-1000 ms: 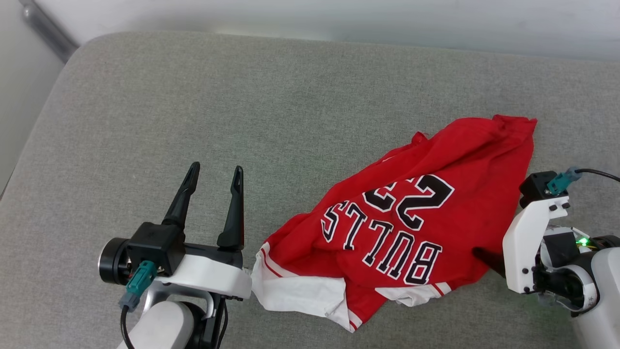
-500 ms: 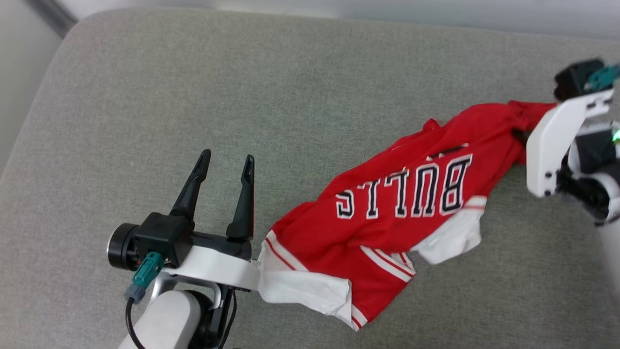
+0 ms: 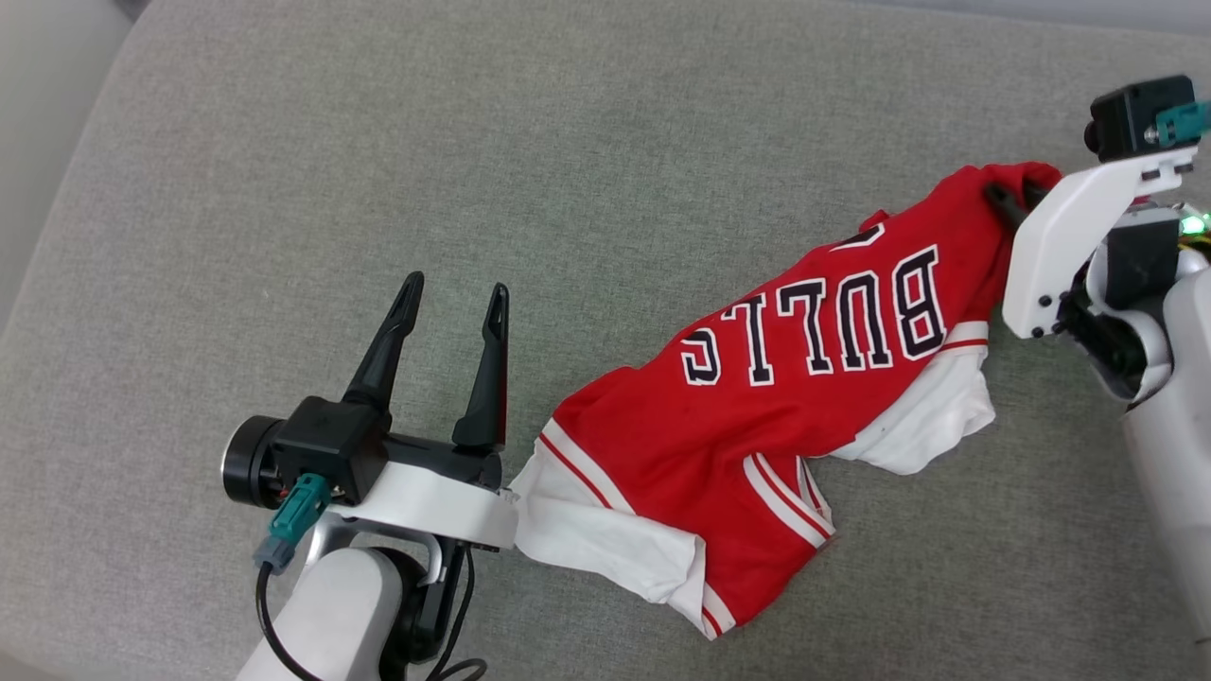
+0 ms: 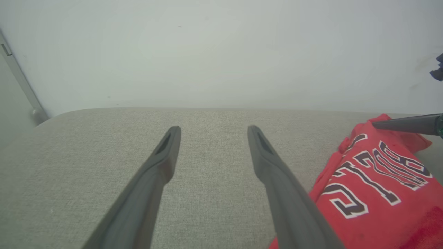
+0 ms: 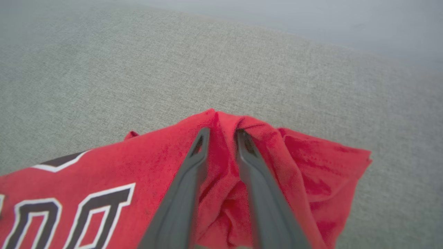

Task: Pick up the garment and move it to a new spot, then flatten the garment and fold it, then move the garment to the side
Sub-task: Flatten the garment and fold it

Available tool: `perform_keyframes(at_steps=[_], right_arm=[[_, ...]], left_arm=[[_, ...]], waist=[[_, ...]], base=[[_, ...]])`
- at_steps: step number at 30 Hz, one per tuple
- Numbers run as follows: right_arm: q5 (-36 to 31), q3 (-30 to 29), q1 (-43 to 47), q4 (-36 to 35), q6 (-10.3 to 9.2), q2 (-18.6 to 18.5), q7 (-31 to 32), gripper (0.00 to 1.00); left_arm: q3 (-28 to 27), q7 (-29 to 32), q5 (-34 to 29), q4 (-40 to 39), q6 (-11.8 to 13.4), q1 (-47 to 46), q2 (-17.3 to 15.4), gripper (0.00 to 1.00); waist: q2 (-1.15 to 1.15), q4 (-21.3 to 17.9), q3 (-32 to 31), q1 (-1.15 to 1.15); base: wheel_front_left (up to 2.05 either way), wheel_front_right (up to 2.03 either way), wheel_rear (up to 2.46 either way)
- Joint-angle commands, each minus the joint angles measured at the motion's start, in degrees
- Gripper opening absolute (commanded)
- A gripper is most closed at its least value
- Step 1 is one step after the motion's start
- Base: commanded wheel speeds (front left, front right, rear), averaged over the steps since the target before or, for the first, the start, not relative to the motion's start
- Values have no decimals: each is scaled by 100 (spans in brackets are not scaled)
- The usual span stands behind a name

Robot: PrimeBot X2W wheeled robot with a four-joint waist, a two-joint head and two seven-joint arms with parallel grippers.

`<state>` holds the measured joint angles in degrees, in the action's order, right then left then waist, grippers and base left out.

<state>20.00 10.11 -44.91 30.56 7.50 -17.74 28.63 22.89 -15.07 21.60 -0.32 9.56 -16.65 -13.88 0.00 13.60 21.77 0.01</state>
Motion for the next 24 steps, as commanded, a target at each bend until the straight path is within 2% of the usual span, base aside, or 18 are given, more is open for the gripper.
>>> perform_keyframes(at_steps=[1, 7, 14, 17, 18, 24], right_arm=[[86, 21, 108, 113, -2, 75, -471, 100], [8, -19, 388, 235, -2, 202, -1868, 100], [-102, -36, 991, -109, -2, 325, -2908, 100], [-111, -55, 1252, -301, -2, 387, -3040, 100], [-95, -68, 1596, -507, -2, 414, -3047, 100], [-106, -191, 2675, -1360, -2, 476, -2424, 100]], left_arm=[[-54, -14, -55, 52, -49, 38, 23, 100], [-159, -13, -118, 164, -82, 206, -76, 100], [-248, 7, -18, 248, -37, 460, -169, 100], [-297, 19, 32, 255, -2, 539, -190, 100], [-332, 52, 75, 264, 32, 628, -217, 100], [-436, 147, 156, 168, 160, 939, -330, 100]], waist=[[0, -63, -99, -1], [0, -298, -444, -1], [0, -609, -942, -1], [0, -690, -1081, -1], [0, -747, -1220, -1], [0, -958, -1473, -1]], base=[[0, 0, 0], [0, 0, 0], [0, 0, 0], [0, 0, 0], [0, 0, 0], [0, 0, 0]])
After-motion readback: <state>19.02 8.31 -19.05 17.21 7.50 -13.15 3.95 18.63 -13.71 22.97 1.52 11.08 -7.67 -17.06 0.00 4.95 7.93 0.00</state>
